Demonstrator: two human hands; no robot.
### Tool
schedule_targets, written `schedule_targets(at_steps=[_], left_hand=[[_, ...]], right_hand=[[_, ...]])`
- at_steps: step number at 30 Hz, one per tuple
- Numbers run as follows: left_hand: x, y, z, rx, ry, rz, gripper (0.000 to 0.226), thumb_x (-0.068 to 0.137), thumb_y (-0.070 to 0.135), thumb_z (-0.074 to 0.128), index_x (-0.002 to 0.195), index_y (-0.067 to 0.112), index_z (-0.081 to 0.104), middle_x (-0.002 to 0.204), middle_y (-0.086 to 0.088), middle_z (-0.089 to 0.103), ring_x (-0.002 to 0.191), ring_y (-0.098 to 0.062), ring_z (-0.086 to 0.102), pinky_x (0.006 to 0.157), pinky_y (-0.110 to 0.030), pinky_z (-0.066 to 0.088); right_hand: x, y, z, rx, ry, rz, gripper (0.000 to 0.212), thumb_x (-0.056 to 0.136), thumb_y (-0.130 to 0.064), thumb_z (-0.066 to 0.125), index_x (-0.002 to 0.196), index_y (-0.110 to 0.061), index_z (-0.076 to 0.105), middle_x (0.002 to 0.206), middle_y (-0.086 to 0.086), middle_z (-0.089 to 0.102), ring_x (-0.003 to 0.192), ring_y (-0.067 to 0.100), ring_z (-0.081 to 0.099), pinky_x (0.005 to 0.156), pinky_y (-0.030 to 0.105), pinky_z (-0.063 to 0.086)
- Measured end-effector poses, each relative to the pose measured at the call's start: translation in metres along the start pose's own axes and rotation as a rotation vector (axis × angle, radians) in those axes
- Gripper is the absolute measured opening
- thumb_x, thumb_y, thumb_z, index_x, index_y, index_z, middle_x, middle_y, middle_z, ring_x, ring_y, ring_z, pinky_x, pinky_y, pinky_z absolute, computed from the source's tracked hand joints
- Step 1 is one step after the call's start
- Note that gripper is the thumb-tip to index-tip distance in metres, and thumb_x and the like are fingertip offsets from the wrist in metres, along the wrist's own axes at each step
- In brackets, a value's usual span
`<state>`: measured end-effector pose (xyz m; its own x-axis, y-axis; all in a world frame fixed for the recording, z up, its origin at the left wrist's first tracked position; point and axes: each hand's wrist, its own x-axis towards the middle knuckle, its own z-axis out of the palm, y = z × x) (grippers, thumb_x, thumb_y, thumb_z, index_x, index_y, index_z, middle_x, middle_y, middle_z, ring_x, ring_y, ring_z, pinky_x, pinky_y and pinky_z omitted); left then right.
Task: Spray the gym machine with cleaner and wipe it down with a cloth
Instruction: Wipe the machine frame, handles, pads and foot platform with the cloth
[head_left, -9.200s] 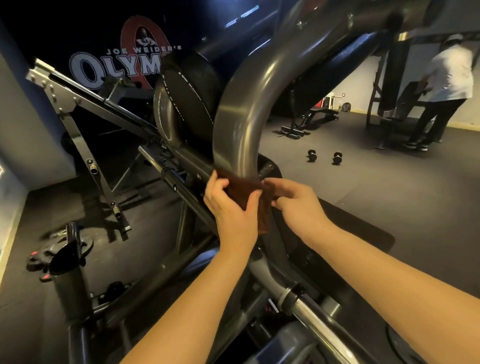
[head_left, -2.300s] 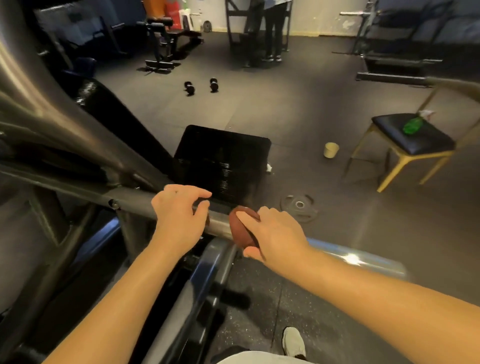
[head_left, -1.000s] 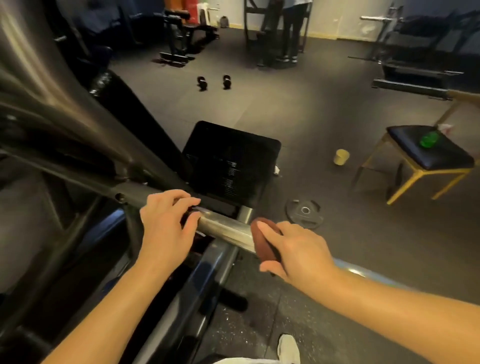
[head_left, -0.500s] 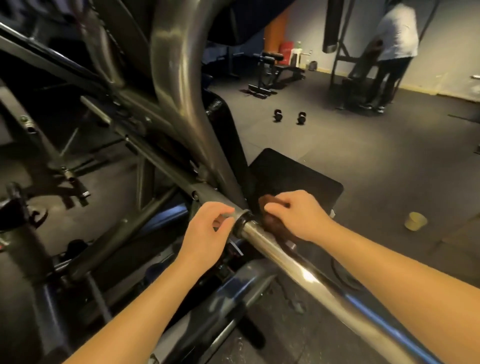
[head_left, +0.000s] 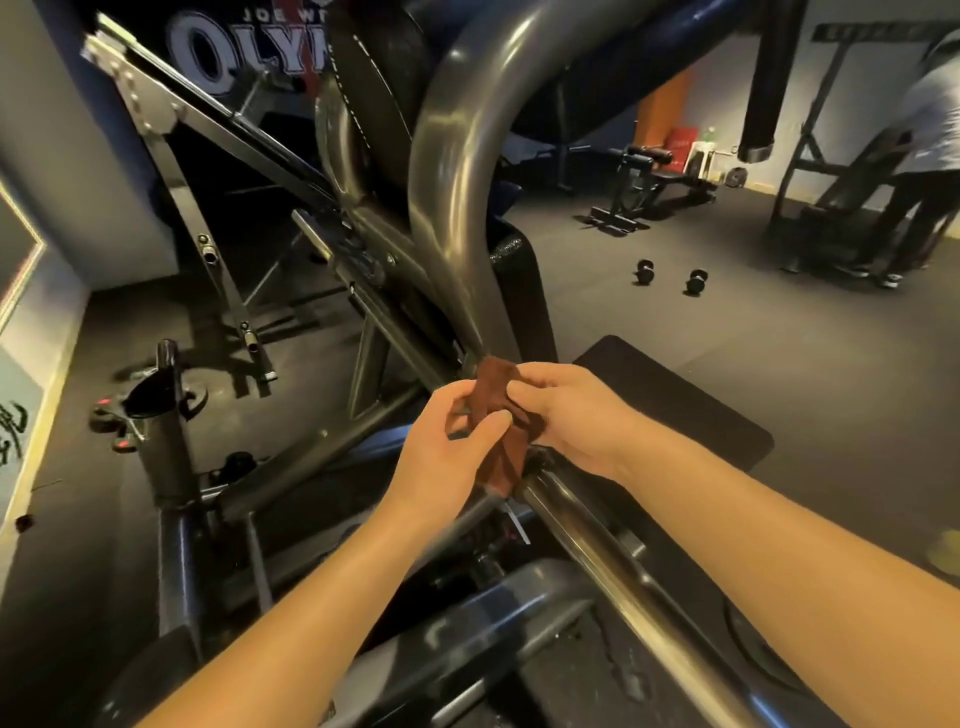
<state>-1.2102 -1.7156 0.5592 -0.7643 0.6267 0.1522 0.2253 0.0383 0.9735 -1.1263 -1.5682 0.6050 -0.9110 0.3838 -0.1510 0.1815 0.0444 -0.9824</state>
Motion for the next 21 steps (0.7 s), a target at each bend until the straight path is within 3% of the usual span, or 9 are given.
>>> schedule_targets(at_steps=[4,7,10,13,16,19,21], left_hand=[[0.007,-0.005,-0.011,0.055,0.149,0.026,0.019,0.095,0.014,0.071,0.111,0.024,0.067,0.101,0.008,0.073,0.092,0.0,0.069,0.077,-0.015,0.054],[0.022,-0.006,-0.018,0.108,0.234,0.021,0.014,0.095,0.014,0.07,0.103,0.025,0.067,0.094,0.008,0.072,0.086,-0.001,0.068,0.076,-0.015,0.051],[0.042,-0.009,-0.026,0.19,0.316,0.033,0.014,0.098,0.019,0.066,0.109,0.028,0.064,0.098,0.01,0.068,0.087,0.001,0.064,0.073,-0.009,0.045],[0.06,-0.03,-0.026,0.395,0.118,0.059,0.021,0.099,0.027,0.064,0.119,0.032,0.061,0.106,0.014,0.066,0.098,-0.001,0.063,0.088,-0.022,0.051],[0.056,-0.059,-0.009,0.672,-0.17,0.132,0.021,0.097,0.039,0.064,0.118,0.035,0.063,0.117,0.016,0.063,0.111,-0.004,0.058,0.103,-0.034,0.049],[0.041,-0.073,0.003,0.634,-0.228,0.147,0.039,0.101,0.046,0.059,0.137,0.033,0.06,0.147,0.014,0.053,0.138,-0.004,0.044,0.12,-0.034,0.034],[0.038,-0.078,0.004,0.587,-0.242,0.152,0.036,0.103,0.042,0.057,0.137,0.033,0.062,0.15,0.016,0.051,0.142,-0.001,0.038,0.123,-0.032,0.028]], right_hand=[[0.007,-0.001,0.008,0.056,-0.104,0.023,0.026,0.108,-0.013,0.05,0.122,-0.01,0.071,0.113,0.011,0.076,0.108,0.026,0.073,0.096,0.041,0.059],[0.013,-0.001,0.008,-0.011,0.012,-0.02,0.022,0.103,-0.012,0.06,0.12,-0.015,0.075,0.11,0.002,0.078,0.105,0.017,0.074,0.089,0.032,0.061],[0.022,0.01,-0.003,-0.056,0.188,0.028,0.023,0.099,-0.015,0.068,0.118,-0.024,0.076,0.118,-0.004,0.074,0.113,0.014,0.069,0.104,0.041,0.055],[0.024,0.031,-0.014,-0.161,0.317,0.144,0.026,0.099,-0.013,0.065,0.122,-0.024,0.073,0.124,-0.002,0.069,0.122,0.018,0.061,0.11,0.042,0.048],[0.017,0.054,-0.011,-0.301,0.264,0.271,0.035,0.102,-0.012,0.06,0.137,-0.017,0.066,0.137,0.005,0.064,0.128,0.022,0.057,0.103,0.029,0.041],[0.013,0.07,-0.003,-0.356,0.226,0.313,0.038,0.104,-0.012,0.055,0.141,-0.016,0.063,0.14,0.005,0.062,0.127,0.022,0.057,0.106,0.03,0.041],[0.012,0.074,-0.002,-0.37,0.251,0.298,0.039,0.104,-0.012,0.056,0.143,-0.015,0.062,0.141,0.003,0.062,0.129,0.022,0.056,0.11,0.032,0.04]])
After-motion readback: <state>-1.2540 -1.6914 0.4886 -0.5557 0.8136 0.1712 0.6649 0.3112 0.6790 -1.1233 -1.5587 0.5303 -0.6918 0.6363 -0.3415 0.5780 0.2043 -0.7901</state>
